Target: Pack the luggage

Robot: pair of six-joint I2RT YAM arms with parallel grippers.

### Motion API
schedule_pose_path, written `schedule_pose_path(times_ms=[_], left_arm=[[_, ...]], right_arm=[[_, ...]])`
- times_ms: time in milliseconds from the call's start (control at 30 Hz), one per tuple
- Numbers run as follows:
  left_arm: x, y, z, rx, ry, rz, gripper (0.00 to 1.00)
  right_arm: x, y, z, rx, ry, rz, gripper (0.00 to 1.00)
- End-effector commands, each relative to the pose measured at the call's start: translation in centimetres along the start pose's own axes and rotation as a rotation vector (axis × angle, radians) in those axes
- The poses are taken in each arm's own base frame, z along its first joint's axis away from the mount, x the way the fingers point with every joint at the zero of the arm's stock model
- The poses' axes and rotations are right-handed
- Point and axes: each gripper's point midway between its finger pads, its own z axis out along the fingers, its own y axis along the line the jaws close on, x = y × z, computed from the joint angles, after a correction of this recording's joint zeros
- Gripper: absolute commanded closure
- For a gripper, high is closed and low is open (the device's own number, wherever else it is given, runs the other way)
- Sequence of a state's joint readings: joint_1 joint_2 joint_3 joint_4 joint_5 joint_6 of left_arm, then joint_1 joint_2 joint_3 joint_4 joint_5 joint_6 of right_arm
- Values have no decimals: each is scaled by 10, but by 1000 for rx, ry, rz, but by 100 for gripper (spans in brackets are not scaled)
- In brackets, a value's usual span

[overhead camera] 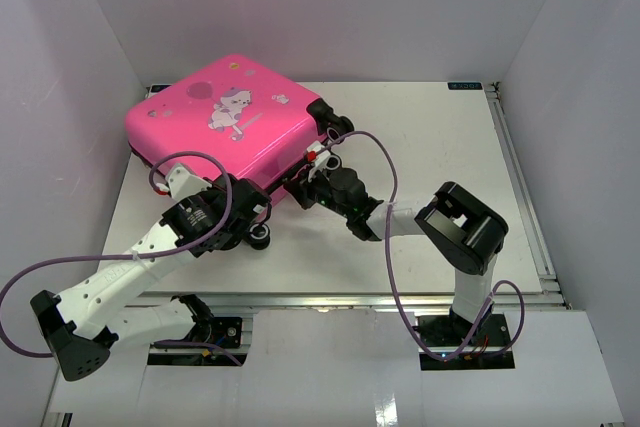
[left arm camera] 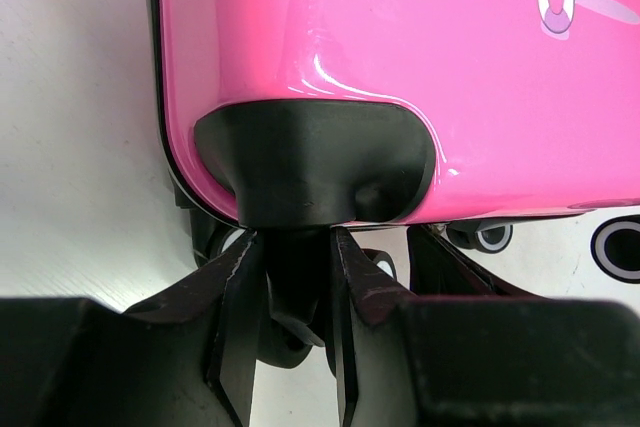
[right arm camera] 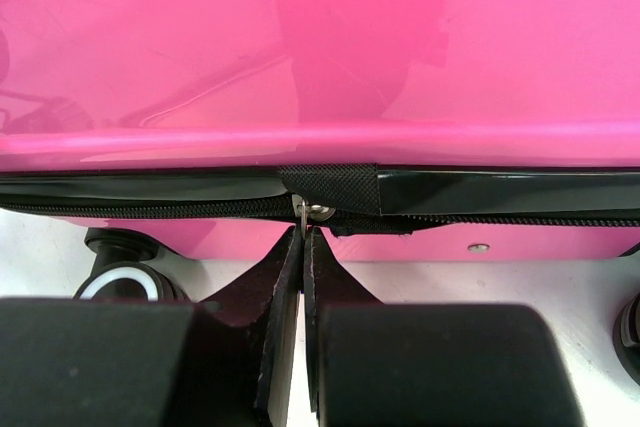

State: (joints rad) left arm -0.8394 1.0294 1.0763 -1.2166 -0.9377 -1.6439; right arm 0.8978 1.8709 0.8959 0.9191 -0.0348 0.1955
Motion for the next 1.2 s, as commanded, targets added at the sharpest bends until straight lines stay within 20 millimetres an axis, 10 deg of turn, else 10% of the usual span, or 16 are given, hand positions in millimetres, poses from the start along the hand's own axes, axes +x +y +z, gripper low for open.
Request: schedule_pose_path(times_ms=[0,500,667,867,1167], left_arm=[[-34,1,0,12,-138,-3,100],[-31,0,4,-3,-146,4,100],[-33,5,3,-22,-152,5,100],[-48,11,-5,-21,-169,-9,100],[-57,10,-10,-15,-182,-14,100]], right_arm=[[-66,26,10,-77,-191,-36,92],[-35,75,7,-309,-140,-116,92],[-18,38,9,-174,-97,-68,92],[-15,-52,-16,39,-101,43,92],[-26,-91,-23,113,-110,51,92]])
